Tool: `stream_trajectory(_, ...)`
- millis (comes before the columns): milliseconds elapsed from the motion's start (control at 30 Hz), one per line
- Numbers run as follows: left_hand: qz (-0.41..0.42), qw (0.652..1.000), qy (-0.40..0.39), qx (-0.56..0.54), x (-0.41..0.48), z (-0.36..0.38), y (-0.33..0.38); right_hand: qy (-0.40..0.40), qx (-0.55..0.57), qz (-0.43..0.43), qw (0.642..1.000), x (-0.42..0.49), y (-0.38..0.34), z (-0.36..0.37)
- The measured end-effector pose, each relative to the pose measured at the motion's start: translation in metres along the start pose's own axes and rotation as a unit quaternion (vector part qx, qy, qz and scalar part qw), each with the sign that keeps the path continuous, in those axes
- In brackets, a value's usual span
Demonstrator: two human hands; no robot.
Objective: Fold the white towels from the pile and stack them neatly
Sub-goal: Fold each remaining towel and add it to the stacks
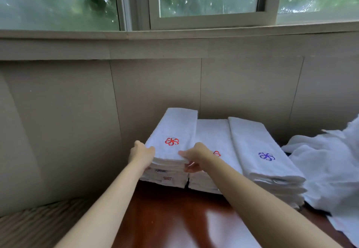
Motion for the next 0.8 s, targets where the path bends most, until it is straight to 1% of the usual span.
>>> stream_trajectory(67, 0.016, 0.998, 0.034, 0.042, -0.012, 0.0, 0.0, 0.046, -0.076, -0.019, 0.996, -0.007, 0.0, -0.001)
stream_trajectory(133, 0.04, 0.99, 0.06, 0.124, -0.025, 0.0, 0.005, 0.083, -0.145, -0.06, 0.984, -0.018, 0.002, -0.007)
stream_trajectory(200, 0.073, 0.975, 0.083, 0.191, -0.04, 0.0, 0.013, 0.094, -0.189, -0.092, 0.973, -0.033, 0.007, -0.02)
stream_trajectory(267, 0.11, 0.965, 0.091, 0.221, -0.058, 0.007, 0.022, 0.102, -0.222, -0.108, 0.964, -0.051, 0.022, -0.042)
stream_trajectory(333, 0.148, 0.956, 0.1, 0.233, -0.079, 0.019, 0.033, 0.116, -0.258, -0.108, 0.953, -0.073, 0.046, -0.073)
stream_trajectory(400, 0.189, 0.946, 0.099, 0.243, -0.102, 0.037, 0.046, 0.128, -0.284, -0.078, 0.947, -0.098, 0.078, -0.111)
stream_trajectory(467, 0.224, 0.944, 0.067, 0.233, -0.125, 0.062, 0.061, 0.149, -0.31, -0.032, 0.938, -0.127, 0.111, -0.155)
stream_trajectory(533, 0.243, 0.946, 0.02, 0.214, -0.148, 0.091, 0.079, 0.186, -0.269, 0.012, 0.945, -0.157, 0.142, -0.202)
stream_trajectory(600, 0.269, 0.944, -0.025, 0.19, -0.171, 0.122, 0.101, 0.257, -0.225, 0.024, 0.94, -0.185, 0.166, -0.248)
stream_trajectory(700, 0.303, 0.935, -0.089, 0.163, -0.207, 0.169, 0.137, 0.377, -0.206, 0.014, 0.903, -0.223, 0.186, -0.309)
stream_trajectory(800, 0.328, 0.923, -0.15, 0.136, -0.239, 0.213, 0.171, 0.5, -0.213, -0.013, 0.839, -0.249, 0.199, -0.357)
Point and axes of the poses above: each hand's wrist, its own x-axis towards the middle knuckle, its own z-axis out of the palm, y = z × x, the point moved 1 cm from there along x, towards the middle knuckle, and after that the axes turned 2 degrees about -y, right-handed, at the moved point
